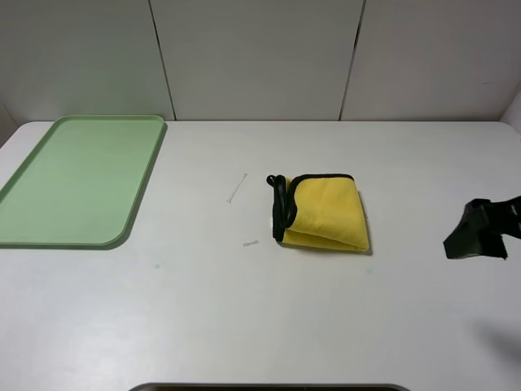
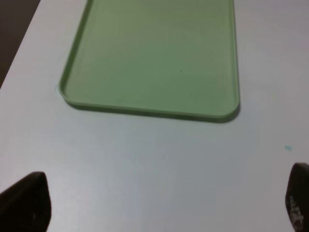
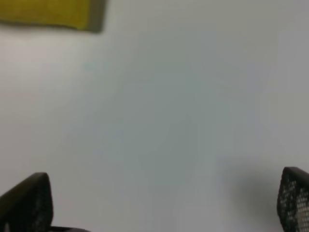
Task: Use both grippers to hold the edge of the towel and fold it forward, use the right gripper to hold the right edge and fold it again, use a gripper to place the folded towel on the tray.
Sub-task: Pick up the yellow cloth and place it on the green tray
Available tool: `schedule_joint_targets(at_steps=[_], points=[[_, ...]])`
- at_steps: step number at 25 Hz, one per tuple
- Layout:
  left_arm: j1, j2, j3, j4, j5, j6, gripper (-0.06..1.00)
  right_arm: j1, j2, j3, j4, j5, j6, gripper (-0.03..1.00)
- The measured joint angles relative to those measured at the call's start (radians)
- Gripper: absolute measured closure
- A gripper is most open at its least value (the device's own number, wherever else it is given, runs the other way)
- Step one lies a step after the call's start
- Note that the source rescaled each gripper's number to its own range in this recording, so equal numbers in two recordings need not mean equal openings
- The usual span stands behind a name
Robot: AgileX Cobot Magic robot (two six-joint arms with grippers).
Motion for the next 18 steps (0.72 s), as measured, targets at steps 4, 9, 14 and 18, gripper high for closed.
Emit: schedule_joint_targets(at_steps=[4, 9, 14, 18], points=[[0.000, 0.000, 0.000, 0.000, 0.000, 0.000, -0.03, -0.086, -0.160, 0.065, 0.000, 0.012, -0.004, -0.03], [0.000, 0.000, 0.000, 0.000, 0.000, 0.000, -0.03, -0.129, -0.370, 0.071, 0.000, 0.012, -0.004, -0.03], [0.000, 0.000, 0.000, 0.000, 0.000, 0.000, -0.03, -0.134, -0.562, 0.072, 0.000, 0.014, -0.006, -0.03], [0.000, 0.000, 0.000, 0.000, 0.000, 0.000, -0.03, -0.134, -0.709, 0.072, 0.000, 0.014, -0.022, -0.03]])
